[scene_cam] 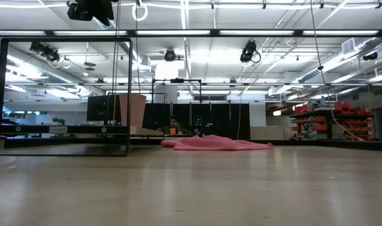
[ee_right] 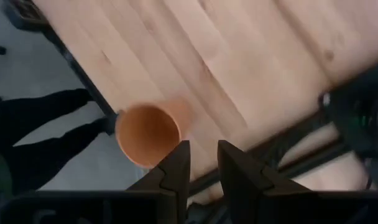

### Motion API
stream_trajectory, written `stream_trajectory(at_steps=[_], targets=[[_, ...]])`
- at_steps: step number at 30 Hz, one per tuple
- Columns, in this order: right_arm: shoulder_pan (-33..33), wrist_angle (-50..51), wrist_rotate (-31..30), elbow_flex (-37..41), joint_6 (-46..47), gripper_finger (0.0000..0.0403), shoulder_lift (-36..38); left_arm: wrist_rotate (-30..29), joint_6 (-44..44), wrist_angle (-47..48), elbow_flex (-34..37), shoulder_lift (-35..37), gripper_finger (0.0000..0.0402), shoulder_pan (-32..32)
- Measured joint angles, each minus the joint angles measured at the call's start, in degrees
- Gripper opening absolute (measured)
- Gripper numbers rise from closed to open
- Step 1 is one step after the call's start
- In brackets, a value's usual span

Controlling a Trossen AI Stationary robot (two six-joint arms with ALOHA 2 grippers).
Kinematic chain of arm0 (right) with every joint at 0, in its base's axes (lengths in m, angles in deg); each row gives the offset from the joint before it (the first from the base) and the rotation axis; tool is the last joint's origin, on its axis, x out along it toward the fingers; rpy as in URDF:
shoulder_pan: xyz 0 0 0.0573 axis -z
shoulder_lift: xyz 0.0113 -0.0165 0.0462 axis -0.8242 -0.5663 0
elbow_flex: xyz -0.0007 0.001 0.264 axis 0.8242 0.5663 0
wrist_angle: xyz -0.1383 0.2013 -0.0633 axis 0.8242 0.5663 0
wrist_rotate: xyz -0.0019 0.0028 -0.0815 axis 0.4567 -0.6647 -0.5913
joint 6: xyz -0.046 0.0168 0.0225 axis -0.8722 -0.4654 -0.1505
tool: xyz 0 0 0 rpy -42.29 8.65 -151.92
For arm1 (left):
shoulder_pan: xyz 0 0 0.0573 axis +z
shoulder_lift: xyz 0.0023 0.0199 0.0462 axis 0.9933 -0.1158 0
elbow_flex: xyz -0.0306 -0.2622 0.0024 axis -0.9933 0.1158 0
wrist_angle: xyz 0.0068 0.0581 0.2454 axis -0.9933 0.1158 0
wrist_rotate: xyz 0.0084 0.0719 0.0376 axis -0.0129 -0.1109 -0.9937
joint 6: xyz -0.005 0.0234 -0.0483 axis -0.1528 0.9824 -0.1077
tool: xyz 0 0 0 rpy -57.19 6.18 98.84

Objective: Stack small to large cups/mugs on shelf
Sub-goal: Put the orange cup on the shelf

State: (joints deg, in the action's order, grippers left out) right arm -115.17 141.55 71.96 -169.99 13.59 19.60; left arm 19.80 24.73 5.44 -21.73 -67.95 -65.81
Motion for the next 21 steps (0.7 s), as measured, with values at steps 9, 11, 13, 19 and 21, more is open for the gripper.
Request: stream_trajectory(at_steps=[9,11,13,19,21], targets=[[-7.84,-12.98,-0.18,12.95,14.11,0.009,-0.71,-1.91,-2.72,0.03,0.0,0.0,0.0092,-3.02],[-7.42,-17.52,-0.24,15.53,14.12,0.009,-0.69,-2.22,-2.76,-0.04,0.0,-0.02,0.009,-3.03],[-7.04,-22.42,-0.22,18.13,14.05,0.009,-0.69,-2.74,-2.81,-0.43,0.0,-0.02,0.0089,-3.01],[-6.9,-26.97,-0.17,22.33,14.33,0.009,-0.71,-3.22,-3.76,-0.4,0.0,-0.04,0.0095,-3.01],[-6.84,-26.94,-0.2,22.66,14.32,0.0091,-0.71,-3.26,-3.79,-0.4,0.0,-0.04,0.0095,-3.01]])
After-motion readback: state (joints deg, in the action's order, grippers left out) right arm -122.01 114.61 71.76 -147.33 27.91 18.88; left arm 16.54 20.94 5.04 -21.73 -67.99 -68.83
